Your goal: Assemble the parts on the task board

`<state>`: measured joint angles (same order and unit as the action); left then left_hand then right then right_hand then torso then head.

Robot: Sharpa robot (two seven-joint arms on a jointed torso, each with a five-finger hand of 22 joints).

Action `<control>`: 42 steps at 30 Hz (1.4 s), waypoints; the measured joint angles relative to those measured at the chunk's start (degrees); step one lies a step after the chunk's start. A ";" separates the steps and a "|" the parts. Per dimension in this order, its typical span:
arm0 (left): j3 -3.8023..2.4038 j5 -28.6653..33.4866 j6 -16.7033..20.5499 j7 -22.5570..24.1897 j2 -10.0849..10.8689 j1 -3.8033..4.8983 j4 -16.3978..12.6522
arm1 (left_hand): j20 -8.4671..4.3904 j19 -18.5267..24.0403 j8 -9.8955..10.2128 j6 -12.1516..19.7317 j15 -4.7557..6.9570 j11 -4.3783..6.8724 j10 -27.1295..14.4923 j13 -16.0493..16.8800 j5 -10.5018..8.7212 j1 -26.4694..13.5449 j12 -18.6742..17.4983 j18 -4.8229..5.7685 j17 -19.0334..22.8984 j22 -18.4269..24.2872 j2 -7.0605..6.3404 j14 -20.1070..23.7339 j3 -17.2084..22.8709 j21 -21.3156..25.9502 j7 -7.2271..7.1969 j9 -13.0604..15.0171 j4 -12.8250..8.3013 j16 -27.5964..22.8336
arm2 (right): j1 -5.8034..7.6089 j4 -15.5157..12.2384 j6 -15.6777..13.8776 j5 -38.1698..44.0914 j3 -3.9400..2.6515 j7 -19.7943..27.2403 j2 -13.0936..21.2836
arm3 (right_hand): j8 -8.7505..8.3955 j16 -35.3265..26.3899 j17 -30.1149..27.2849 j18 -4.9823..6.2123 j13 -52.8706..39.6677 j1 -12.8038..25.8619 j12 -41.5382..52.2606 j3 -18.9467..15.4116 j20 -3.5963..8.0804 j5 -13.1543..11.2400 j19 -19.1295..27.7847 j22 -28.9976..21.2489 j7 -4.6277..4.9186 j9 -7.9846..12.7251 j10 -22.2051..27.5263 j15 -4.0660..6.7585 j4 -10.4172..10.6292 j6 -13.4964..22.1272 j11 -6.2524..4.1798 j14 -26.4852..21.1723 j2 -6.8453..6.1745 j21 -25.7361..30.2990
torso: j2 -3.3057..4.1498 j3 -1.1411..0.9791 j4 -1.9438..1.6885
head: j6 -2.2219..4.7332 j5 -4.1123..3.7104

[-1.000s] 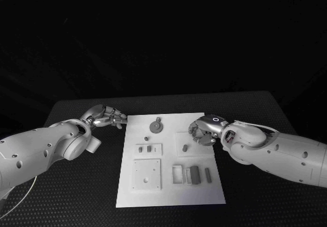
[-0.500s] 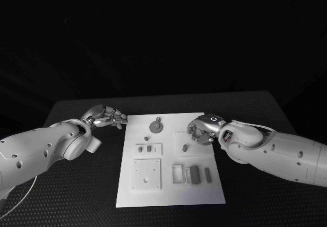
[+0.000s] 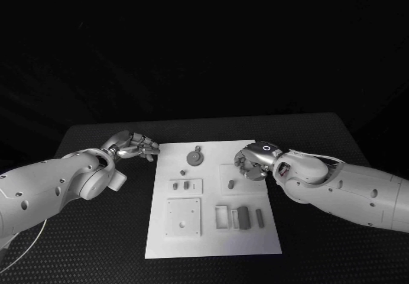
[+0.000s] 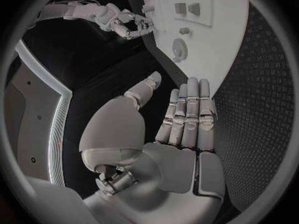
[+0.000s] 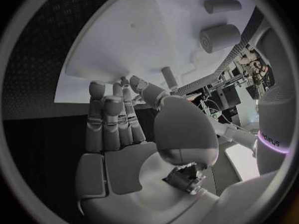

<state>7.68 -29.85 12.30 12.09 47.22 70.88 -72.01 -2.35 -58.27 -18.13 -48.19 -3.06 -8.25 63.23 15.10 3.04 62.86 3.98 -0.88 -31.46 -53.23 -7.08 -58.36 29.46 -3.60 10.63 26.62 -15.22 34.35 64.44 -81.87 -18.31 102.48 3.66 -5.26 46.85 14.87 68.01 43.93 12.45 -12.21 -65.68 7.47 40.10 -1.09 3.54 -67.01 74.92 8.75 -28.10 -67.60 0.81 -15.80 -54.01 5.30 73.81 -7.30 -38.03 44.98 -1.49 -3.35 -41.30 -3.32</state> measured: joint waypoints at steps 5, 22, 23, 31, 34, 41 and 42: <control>0.00 0.00 -0.14 -0.07 0.01 0.00 -0.03 | 0.00 0.00 0.00 0.00 0.00 0.00 0.00 -0.05 0.00 0.00 0.00 0.01 -0.08 0.02 0.00 0.00 0.00 0.00 0.00 0.00 0.00 0.00 | 0.02 -0.06 -0.06 0.55 0.05 -0.24 0.10 | 0.27 0.23 -0.08 0.00 -0.35 0.23 -0.04 0.00 0.15 0.00 -0.16 0.00 -0.20 -0.06 -0.22 0.01 0.00 -0.38 -0.21 0.01 0.23 -0.24 | 0.00 -0.03 0.01 | -0.12 0.01; 0.00 -0.02 -0.33 -0.20 0.10 0.00 -0.09 | 0.00 0.00 0.00 -0.01 -0.21 0.01 0.00 -0.16 0.00 0.00 0.00 0.01 -0.32 0.19 0.00 -0.21 0.00 0.00 0.00 0.00 0.00 0.00 | 0.16 -0.14 -0.19 2.31 0.36 -1.16 0.07 | 0.77 1.23 -0.07 0.00 -1.07 0.22 0.07 0.00 0.35 0.00 -0.38 0.00 -0.38 -0.27 -1.44 0.55 0.00 -1.13 -0.58 0.24 0.22 -1.03 | 0.01 -0.01 0.01 | -0.20 -0.37; 0.00 -0.03 -0.33 -0.20 0.10 0.00 -0.10 | 0.00 0.00 0.00 0.00 -0.10 0.01 0.00 -0.20 0.00 0.00 0.00 0.01 -0.31 0.19 0.00 -0.32 0.00 0.00 0.00 0.00 0.00 0.00 | 0.18 -0.13 -0.22 2.39 0.41 -1.20 0.05 | 0.77 1.33 -0.07 0.00 -1.20 0.22 0.07 0.00 0.29 0.00 -0.44 0.00 -0.39 -0.27 -1.44 0.55 0.00 -1.14 -0.58 0.24 0.22 -1.03 | 0.01 -0.01 0.01 | -0.20 -0.37; 0.00 -0.06 -0.36 -0.23 0.20 0.00 -0.12 | -0.21 -0.21 0.00 -0.01 0.01 0.01 0.01 -0.26 0.00 0.00 0.00 0.01 -0.50 0.27 0.00 -0.42 0.00 0.00 0.00 0.01 0.00 -0.23 | 0.20 0.07 -0.97 3.07 0.86 -1.56 -0.18 | 0.77 1.33 -0.07 0.00 -1.25 0.22 0.11 0.00 0.27 0.00 -0.47 -0.01 -0.45 -0.26 -1.44 0.55 0.00 -1.20 -0.59 0.26 0.22 -1.03 | 0.01 -0.03 -0.03 | -0.30 -0.38; 0.01 -0.07 -0.37 -0.23 0.20 0.00 -0.13 | -0.20 -0.21 0.00 -0.01 0.01 0.01 0.01 -0.26 0.00 0.00 0.00 0.02 -0.52 0.33 0.00 -0.42 0.00 0.00 0.00 0.01 0.00 -0.23 | 0.18 0.07 -1.15 3.44 0.93 -1.70 -0.21 | 0.88 1.57 -0.07 0.00 -1.30 0.22 0.13 0.00 0.27 0.00 -0.47 -0.01 -0.45 -0.26 -1.43 0.54 0.00 -1.21 -0.59 0.27 0.22 -1.33 | 0.01 -0.03 -0.03 | -0.37 -0.35; 0.01 -0.08 -0.38 -0.24 0.20 0.00 -0.13 | -0.20 -0.20 0.00 -0.01 0.00 0.01 0.01 -0.26 0.00 0.00 0.00 0.02 -0.58 0.32 0.00 -0.42 0.00 0.00 0.00 0.01 0.00 -0.23 | 0.29 0.11 -1.49 4.39 1.36 -2.03 -0.38 | 0.98 1.77 -0.06 0.00 -1.52 0.21 0.30 0.00 0.26 0.00 -0.47 -0.01 -0.65 -0.26 -1.63 0.53 0.00 -1.40 -0.80 0.30 0.22 -1.33 | 0.01 -0.07 0.00 | -0.50 -0.34; 0.01 -0.08 -0.38 -0.24 0.20 0.00 -0.12 | -0.21 -0.20 0.00 -0.01 0.00 0.01 0.01 -0.28 0.00 0.00 0.00 0.02 -0.58 0.32 0.00 -0.42 0.00 0.00 0.00 0.01 0.00 -0.23 | 0.29 0.11 -1.54 4.52 1.39 -2.07 -0.39 | 0.98 1.77 -0.06 -0.01 -1.57 0.21 0.30 0.00 0.26 0.00 -0.48 -0.01 -0.65 -0.27 -1.64 0.53 0.00 -1.40 -0.80 0.30 0.22 -1.34 | 0.01 -0.07 0.00 | -0.51 -0.33</control>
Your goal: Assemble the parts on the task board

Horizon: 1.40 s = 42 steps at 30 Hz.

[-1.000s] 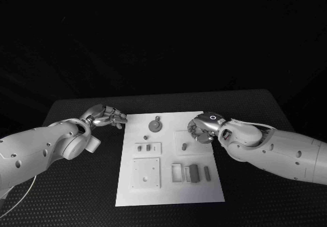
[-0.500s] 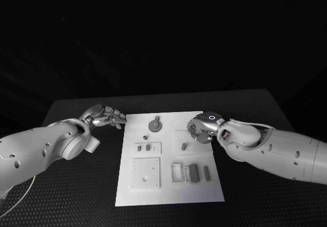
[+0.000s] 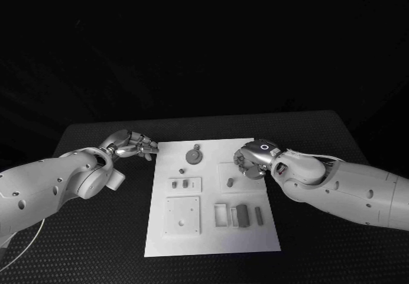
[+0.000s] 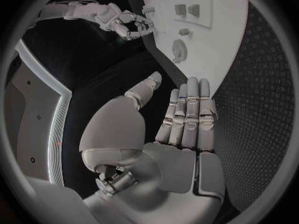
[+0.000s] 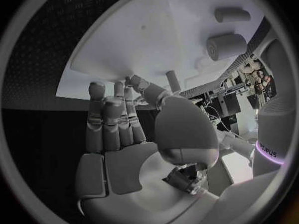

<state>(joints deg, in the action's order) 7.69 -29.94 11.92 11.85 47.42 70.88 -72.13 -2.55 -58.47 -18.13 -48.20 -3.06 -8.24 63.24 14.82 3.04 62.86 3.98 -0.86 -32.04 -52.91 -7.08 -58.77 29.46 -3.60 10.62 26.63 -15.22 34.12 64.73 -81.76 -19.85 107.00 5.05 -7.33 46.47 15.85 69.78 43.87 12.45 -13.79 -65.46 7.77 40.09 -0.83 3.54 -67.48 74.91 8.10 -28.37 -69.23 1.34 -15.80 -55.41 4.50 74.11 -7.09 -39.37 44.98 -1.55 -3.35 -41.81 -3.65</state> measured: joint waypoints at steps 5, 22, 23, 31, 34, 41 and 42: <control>0.00 -0.02 -0.01 0.00 0.00 0.00 0.01 | 0.00 0.00 0.00 0.00 0.00 0.00 0.00 -0.04 0.00 0.00 0.00 0.00 -0.07 0.06 0.00 0.00 0.00 0.00 0.00 0.00 0.00 0.00 | -0.06 -0.12 -0.16 0.69 0.05 -0.31 0.00 | 0.29 0.57 0.00 0.00 -0.05 0.00 -0.02 0.00 0.12 0.00 -0.32 0.00 -0.12 -0.07 -0.51 0.29 0.00 -0.44 -0.10 -0.12 0.00 -0.50 | 0.00 0.00 0.01 | -0.02 0.01; 0.00 -0.29 -0.04 -0.02 0.10 0.00 -0.07 | 0.00 -0.42 0.00 0.00 0.18 0.01 0.01 -0.22 0.00 0.00 0.00 0.00 -0.69 0.25 0.00 -0.59 -0.16 -0.22 0.00 0.00 -0.16 -0.22 | -0.10 -0.58 0.20 3.79 0.21 -1.64 -0.09 | 0.83 2.10 0.00 -0.01 -0.86 -0.94 -0.29 0.56 0.42 0.00 -0.18 0.00 -0.75 -0.19 -1.59 0.65 -0.56 -1.63 -0.74 0.16 0.94 -1.93 | -0.02 0.08 -0.03 | -0.19 -0.19; 0.00 -0.31 -0.04 -0.02 0.11 0.00 -0.08 | -0.01 -0.44 0.00 0.00 0.19 0.01 0.01 -0.22 0.00 0.00 0.00 0.00 -0.69 0.25 0.00 -0.59 -0.16 -0.22 0.00 0.00 -0.16 -0.22 | -0.12 -0.59 0.20 3.99 0.21 -1.73 -0.09 | 0.89 2.33 0.01 -0.01 -0.90 -1.11 -0.34 0.65 0.43 0.00 -0.19 -0.01 -0.80 -0.24 -1.67 0.75 -0.66 -1.89 -0.81 0.07 1.10 -2.23 | -0.03 0.09 -0.03 | -0.19 -0.20; 0.00 -0.44 -0.04 -0.03 0.17 0.00 -0.12 | -0.20 -0.62 0.00 0.00 0.21 0.01 0.01 -0.22 0.00 0.00 0.00 0.01 -0.80 0.30 0.00 -0.61 -0.16 -0.22 0.00 0.00 -0.16 -0.22 | -0.22 -0.73 0.06 5.30 0.28 -2.37 -0.27 | 1.61 2.95 -0.11 -0.02 -1.86 -1.64 0.33 0.70 0.73 -0.01 -0.49 -0.01 -1.21 -0.42 -2.94 1.14 -0.73 -3.27 -1.27 0.28 1.62 -2.90 | -0.02 0.10 -0.04 | -0.20 -0.23; 0.00 -0.48 -0.04 -0.04 0.18 0.00 -0.14 | -0.20 -0.62 0.00 0.00 0.21 0.01 0.01 -0.28 0.00 0.00 0.00 0.01 -0.86 0.30 0.00 -0.61 -0.16 -0.22 0.00 0.00 -0.16 -0.22 | -0.25 -0.78 0.02 5.67 0.31 -2.58 -0.32 | 1.79 2.95 -0.27 -0.02 -2.11 -1.75 0.33 0.70 0.73 -0.01 -0.49 -0.01 -1.43 -0.51 -3.04 1.14 -0.73 -3.50 -1.26 0.28 1.74 -3.13 | -0.03 0.10 -0.06 | -0.19 -0.23; 0.00 -0.52 -0.04 -0.04 0.21 0.00 -0.14 | -0.20 -0.62 0.00 0.00 0.20 0.01 0.01 -0.27 0.00 0.00 0.00 0.01 -0.92 0.35 0.00 -0.61 -0.16 -0.22 0.00 0.00 -0.16 -0.22 | -0.31 -0.82 -0.17 6.28 0.35 -2.90 -0.39 | 1.96 2.95 -0.40 -0.03 -2.40 -1.84 0.33 0.69 0.72 -0.03 -0.49 0.00 -1.42 -0.51 -3.07 1.33 -0.73 -3.89 -1.24 0.47 1.82 -3.13 | -0.03 0.10 -0.06 | -0.21 -0.31; 0.00 -0.52 -0.04 -0.04 0.21 0.00 -0.14 | -0.20 -0.62 0.00 0.00 0.20 0.01 0.01 -0.28 0.00 0.00 0.00 0.00 -0.92 0.35 0.00 -0.61 -0.16 -0.22 0.00 0.00 -0.16 -0.22 | -0.32 -0.82 -0.21 6.34 0.36 -2.93 -0.39 | 1.96 2.95 -0.43 -0.03 -2.43 -1.84 0.33 0.69 0.72 -0.05 -0.49 -0.01 -1.56 -0.51 -3.07 1.33 -0.73 -4.03 -1.24 0.47 1.82 -3.12 | -0.02 0.10 -0.06 | -0.22 -0.32</control>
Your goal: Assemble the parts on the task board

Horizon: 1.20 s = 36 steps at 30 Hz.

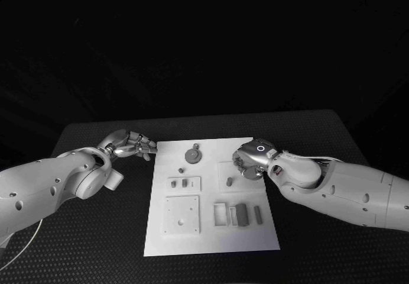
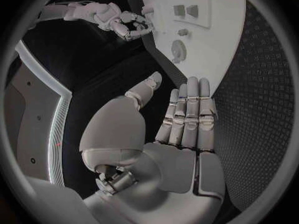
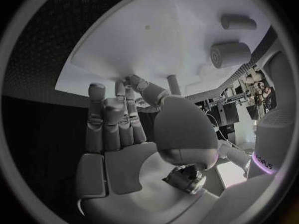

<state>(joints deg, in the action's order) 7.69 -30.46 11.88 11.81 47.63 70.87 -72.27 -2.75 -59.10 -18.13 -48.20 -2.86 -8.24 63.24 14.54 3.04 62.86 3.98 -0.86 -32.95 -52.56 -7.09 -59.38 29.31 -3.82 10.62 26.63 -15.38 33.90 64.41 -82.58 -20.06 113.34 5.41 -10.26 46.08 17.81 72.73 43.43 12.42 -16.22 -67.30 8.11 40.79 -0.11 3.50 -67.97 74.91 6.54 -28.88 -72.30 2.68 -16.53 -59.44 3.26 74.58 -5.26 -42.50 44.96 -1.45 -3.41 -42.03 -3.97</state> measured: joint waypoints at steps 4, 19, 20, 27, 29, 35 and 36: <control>0.00 -0.02 -0.01 -0.01 0.00 0.00 0.00 | 0.00 0.00 0.00 0.00 0.00 0.00 0.00 -0.05 0.00 0.00 0.00 0.00 -0.06 0.00 0.00 0.00 -0.16 0.00 0.00 0.00 -0.16 0.00 | -0.05 0.03 -0.25 0.17 0.03 -0.13 -0.03 | 0.00 0.00 0.00 0.00 0.01 -0.01 0.26 0.00 0.00 0.00 0.00 0.00 -0.05 0.00 0.00 0.00 0.00 -0.05 0.00 0.00 0.01 -0.21 | 0.00 -0.02 0.02 | -0.01 0.00; 0.00 -0.06 -0.08 -0.02 -0.20 0.00 0.20 | 0.20 -0.20 0.00 0.00 0.00 0.00 0.00 -0.11 0.00 0.00 0.00 0.00 -0.22 0.12 0.00 0.00 -0.16 0.00 0.00 0.00 -0.16 -0.22 | -0.24 0.03 -1.21 0.36 0.14 -0.78 -0.12 | 0.00 0.00 -0.19 -0.01 -0.23 -0.22 0.32 0.00 -0.03 0.00 0.01 0.00 -0.22 0.00 -0.01 0.18 0.00 -0.21 -0.01 0.18 -0.24 -0.21 | -0.01 -0.07 0.02 | 0.08 -0.10; 0.00 -0.06 -0.09 -0.02 -0.21 0.00 0.20 | 0.20 -0.20 0.00 0.00 0.00 0.00 0.00 -0.11 0.00 0.00 0.00 0.00 -0.22 0.12 0.00 0.00 -0.16 0.00 0.00 0.00 -0.15 -0.22 | -0.25 0.01 -1.24 0.37 0.14 -0.84 -0.12 | 0.00 0.00 -0.19 -0.01 -0.23 -0.22 0.32 0.00 -0.03 0.00 0.00 0.00 -0.22 0.01 -0.01 0.18 0.00 -0.21 -0.01 0.18 -0.24 -0.21 | -0.01 -0.07 0.02 | 0.09 -0.11; 0.00 -0.07 -0.12 -0.02 -0.15 -0.01 0.22 | 0.20 -0.20 0.00 0.00 0.20 0.00 0.00 -0.16 0.00 0.00 0.00 0.00 -0.29 0.12 0.00 -0.20 -0.16 0.00 0.00 0.00 -0.15 -0.22 | -0.41 -0.27 -1.65 0.52 0.14 -1.39 0.09 | 0.05 0.00 -0.25 -0.01 -0.32 -0.22 0.31 0.00 -0.05 0.00 0.00 0.00 -0.24 0.03 -0.02 0.18 0.00 -0.53 -0.01 0.18 -0.25 -0.21 | -0.01 -0.06 0.00 | 0.12 -0.09; 0.00 -0.07 -0.13 -0.02 -0.15 -0.01 0.24 | 0.20 -0.20 0.00 0.00 0.20 0.00 0.00 -0.16 0.00 0.00 0.00 0.00 -0.29 0.12 0.00 -0.20 -0.16 0.00 0.00 0.00 -0.15 -0.22 | -0.45 -0.35 -1.71 0.54 0.10 -1.48 0.14 | 0.21 0.00 -0.25 -0.01 -0.31 -0.21 0.29 0.00 -0.13 0.00 -0.07 0.00 -0.19 0.03 -0.02 0.18 0.00 -0.59 -0.01 0.18 -0.25 -0.21 | -0.01 -0.04 0.00 | 0.12 -0.09; 0.00 -0.08 -0.14 -0.02 -0.16 -0.01 0.32 | 0.20 -0.20 0.00 0.00 0.20 0.00 0.00 -0.16 0.00 0.00 0.00 0.00 -0.35 0.17 0.00 -0.20 -0.16 0.00 0.00 0.00 -0.15 -0.22 | -0.74 -0.68 -1.75 0.58 -0.27 -1.74 0.38 | 0.21 0.00 -0.31 -0.01 -0.35 -0.21 0.21 -0.01 -0.02 -0.01 0.22 0.00 -0.18 -0.04 -0.04 0.30 0.00 -0.60 -0.02 0.05 -0.25 -0.44 | -0.01 -0.04 0.03 | 0.16 -0.09; 0.00 -0.08 -0.15 -0.02 -0.15 -0.01 0.33 | 0.20 -0.20 0.00 0.00 0.20 0.00 0.00 -0.16 0.00 0.00 0.00 0.00 -0.35 0.17 0.00 -0.20 -0.16 0.00 0.00 0.00 -0.15 -0.22 | -0.78 -0.73 -1.72 0.58 -0.34 -1.76 0.42 | 0.21 0.00 -0.31 -0.01 -0.38 -0.21 0.21 -0.01 -0.02 -0.01 0.22 0.00 -0.19 -0.07 -0.25 0.30 0.00 -0.60 -0.23 0.05 -0.25 -0.44 | 0.00 -0.04 0.03 | 0.16 -0.08</control>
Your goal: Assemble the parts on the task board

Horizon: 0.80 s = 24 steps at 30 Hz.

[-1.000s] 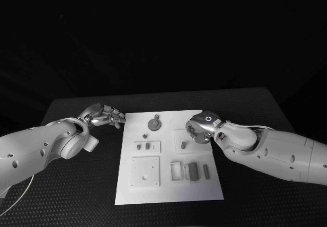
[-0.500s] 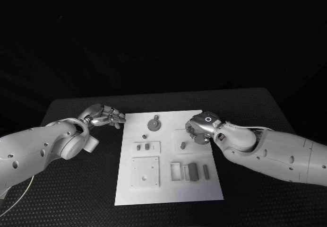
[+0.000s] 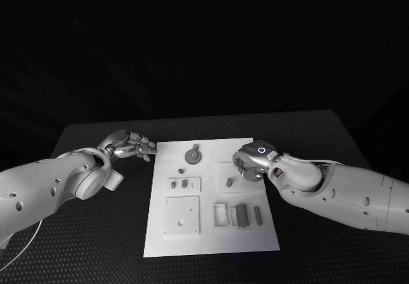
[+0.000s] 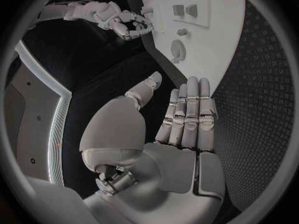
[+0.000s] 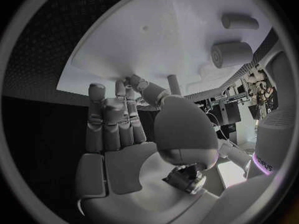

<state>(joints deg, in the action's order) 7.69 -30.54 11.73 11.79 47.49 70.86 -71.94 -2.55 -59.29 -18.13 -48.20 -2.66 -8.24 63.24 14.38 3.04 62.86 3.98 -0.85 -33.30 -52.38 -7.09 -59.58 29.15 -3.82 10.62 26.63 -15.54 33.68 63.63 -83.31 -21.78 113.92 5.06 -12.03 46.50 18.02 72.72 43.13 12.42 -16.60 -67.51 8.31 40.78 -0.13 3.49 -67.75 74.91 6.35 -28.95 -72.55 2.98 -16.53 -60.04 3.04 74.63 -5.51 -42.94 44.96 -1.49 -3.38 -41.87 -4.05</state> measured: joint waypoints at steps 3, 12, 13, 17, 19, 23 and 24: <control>0.00 0.00 -0.01 0.00 0.10 0.00 0.10 | -0.12 -0.12 0.00 0.00 0.00 0.00 0.00 -0.06 0.00 0.00 0.00 0.00 -0.07 0.00 0.00 0.00 0.00 0.00 0.00 0.00 0.00 0.00 | -0.17 -0.21 0.20 -0.01 -0.33 -0.07 0.18 | 0.00 0.00 0.00 0.00 -0.05 0.00 -0.01 -0.07 0.00 -0.01 0.00 0.00 0.00 -0.06 -0.07 0.03 -0.06 0.00 -0.06 -0.03 0.00 0.00 | 0.00 0.01 0.02 | 0.00 0.05; 0.00 -0.01 -0.07 0.00 0.15 0.00 0.23 | -0.21 -0.21 0.00 0.21 0.00 0.00 0.00 -0.05 0.00 0.00 0.00 0.00 -0.12 0.05 0.00 0.00 0.00 0.00 0.21 0.00 0.00 -0.22 | -0.39 -0.76 1.05 -0.18 -0.98 -0.31 0.45 | -0.02 0.00 -0.06 0.00 -0.09 0.00 -0.18 -0.07 -0.01 -0.17 0.01 0.00 -0.01 -0.02 -0.07 0.04 -0.07 0.01 -0.07 -0.04 0.00 0.00 | 0.00 -0.03 0.03 | -0.01 0.05; 0.00 -0.01 -0.08 0.00 0.15 0.00 0.23 | -0.21 -0.21 0.00 0.21 0.00 0.00 0.00 -0.06 0.00 0.00 0.00 0.00 -0.13 0.05 0.00 0.00 0.00 0.00 0.20 0.00 0.00 -0.22 | -0.41 -0.88 1.19 -0.20 -1.03 -0.36 0.54 | -0.02 0.00 -0.06 0.00 -0.09 0.00 -0.18 -0.07 -0.01 -0.17 0.00 0.00 -0.03 -0.01 -0.07 0.04 -0.07 -0.01 -0.07 -0.04 -0.01 0.00 | 0.00 -0.03 0.03 | 0.00 0.05; 0.00 -0.04 -0.21 0.00 0.17 0.00 0.23 | -0.21 -0.21 0.00 0.21 0.00 0.00 0.00 -0.11 0.00 0.03 0.00 0.00 -0.25 0.12 0.03 0.00 0.00 0.00 0.21 0.00 0.00 -0.22 | -0.52 -1.21 1.58 -0.26 -1.28 -0.47 0.76 | -0.03 0.00 -0.07 0.00 -0.09 0.01 -0.18 -0.08 -0.02 -0.17 0.00 0.00 -0.20 0.02 -0.08 0.04 -0.07 -0.18 -0.08 -0.04 -0.01 0.00 | 0.00 -0.04 0.04 | 0.08 0.01; 0.00 -0.06 -0.27 0.00 0.18 0.00 0.23 | -0.21 -0.21 0.00 0.21 0.00 0.00 0.00 -0.17 0.00 0.23 0.00 0.00 -0.26 0.13 0.23 0.00 0.00 0.00 0.21 0.00 0.00 -0.22 | -0.56 -1.28 1.72 -0.29 -1.41 -0.53 0.79 | -0.04 0.00 -0.12 0.01 -0.11 0.01 -0.18 -0.08 -0.02 -0.17 0.00 0.00 -0.21 0.04 -0.09 0.10 -0.07 -0.19 -0.08 0.02 -0.01 0.00 | 0.01 -0.04 0.05 | 0.12 -0.02; 0.00 -0.09 -0.36 0.01 0.19 0.00 0.23 | -0.20 -0.21 0.00 0.21 0.00 0.00 0.00 -0.17 0.00 0.23 0.00 0.00 -0.32 0.14 0.23 0.00 0.00 0.00 0.20 0.00 0.00 -0.22 | -0.60 -1.37 1.89 -0.33 -1.70 -0.64 0.80 | -0.05 0.00 -0.12 0.01 -0.18 0.10 -0.20 -0.11 -0.10 -0.18 0.08 0.00 -0.22 0.06 -1.11 0.43 -0.10 -0.20 -0.28 -0.14 -0.11 0.00 | 0.01 -0.05 0.04 | 0.17 -0.02; 0.00 -0.10 -0.38 0.02 0.19 0.00 0.23 | -0.20 -0.20 0.00 0.21 0.00 0.00 0.00 -0.17 0.00 0.23 0.00 0.00 -0.36 0.19 0.23 0.00 -0.14 0.00 0.21 0.00 -0.14 -0.22 | -0.60 -1.41 1.91 -0.34 -1.79 -0.69 0.80 | -0.05 0.00 -0.12 0.00 -0.18 0.38 -0.18 -0.15 -0.08 -0.18 0.07 0.00 -0.22 0.06 -1.88 0.44 -0.14 -0.21 -0.43 -0.15 -0.38 0.00 | 0.01 -0.05 0.04 | 0.19 -0.03</control>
<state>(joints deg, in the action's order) 7.69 -30.64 11.35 11.81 47.68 70.86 -71.71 -2.76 -59.50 -18.13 -47.99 -2.66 -8.23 63.24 14.22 3.04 63.10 3.98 -0.85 -33.66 -52.19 -6.85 -59.58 29.01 -3.82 10.83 26.63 -15.68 33.45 63.02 -84.72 -19.87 113.58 3.27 -12.72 47.30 17.96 72.72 43.01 12.42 -16.78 -67.14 8.13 40.63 -0.21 3.31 -67.68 74.90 6.13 -28.88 -74.43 3.42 -16.67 -60.25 2.60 74.48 -5.89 -42.94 44.97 -1.54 -3.34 -41.68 -4.08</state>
